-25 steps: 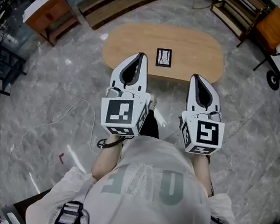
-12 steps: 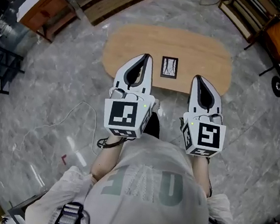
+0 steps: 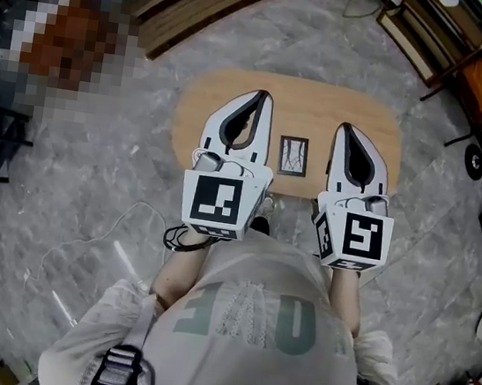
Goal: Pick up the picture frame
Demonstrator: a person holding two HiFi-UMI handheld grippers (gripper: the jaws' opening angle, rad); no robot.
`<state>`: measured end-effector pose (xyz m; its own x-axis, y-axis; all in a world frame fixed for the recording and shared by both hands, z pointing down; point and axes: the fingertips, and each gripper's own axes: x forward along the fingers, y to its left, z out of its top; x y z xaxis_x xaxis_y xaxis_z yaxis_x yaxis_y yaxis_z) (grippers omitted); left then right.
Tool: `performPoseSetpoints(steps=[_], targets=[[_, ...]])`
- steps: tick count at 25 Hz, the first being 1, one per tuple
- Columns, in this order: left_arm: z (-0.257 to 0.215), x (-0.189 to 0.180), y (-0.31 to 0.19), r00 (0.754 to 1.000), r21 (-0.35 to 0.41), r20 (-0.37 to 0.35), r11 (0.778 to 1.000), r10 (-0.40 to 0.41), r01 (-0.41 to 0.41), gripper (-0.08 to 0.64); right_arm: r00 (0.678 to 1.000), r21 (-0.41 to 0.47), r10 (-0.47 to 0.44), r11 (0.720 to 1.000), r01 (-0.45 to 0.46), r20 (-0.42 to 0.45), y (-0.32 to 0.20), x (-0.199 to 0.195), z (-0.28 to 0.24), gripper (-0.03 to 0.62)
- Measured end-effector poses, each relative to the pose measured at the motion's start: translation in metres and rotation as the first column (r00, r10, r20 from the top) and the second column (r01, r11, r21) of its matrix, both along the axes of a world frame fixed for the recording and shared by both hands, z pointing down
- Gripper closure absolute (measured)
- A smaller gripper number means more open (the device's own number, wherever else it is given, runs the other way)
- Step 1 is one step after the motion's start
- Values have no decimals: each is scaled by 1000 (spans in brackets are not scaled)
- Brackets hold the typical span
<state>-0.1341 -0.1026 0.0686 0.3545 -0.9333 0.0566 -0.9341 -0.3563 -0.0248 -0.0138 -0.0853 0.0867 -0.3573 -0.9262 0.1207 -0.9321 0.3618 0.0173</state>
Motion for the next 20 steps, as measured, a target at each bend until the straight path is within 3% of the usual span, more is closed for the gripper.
performPoseSetpoints(steps=[5, 11, 20], targets=[[12, -11, -45, 1000, -22, -18, 1000, 10, -10, 551, 999, -6, 29, 1000, -30, -25, -34, -5, 2, 588], [25, 14, -58, 1000, -47, -18, 999, 18, -19, 551, 999, -19, 53, 998, -53, -14, -49, 20, 11, 587], [32, 40, -50, 999, -57, 0, 998, -42, 42, 551, 997, -5, -76, 997, 76, 10, -68, 21, 10, 588]])
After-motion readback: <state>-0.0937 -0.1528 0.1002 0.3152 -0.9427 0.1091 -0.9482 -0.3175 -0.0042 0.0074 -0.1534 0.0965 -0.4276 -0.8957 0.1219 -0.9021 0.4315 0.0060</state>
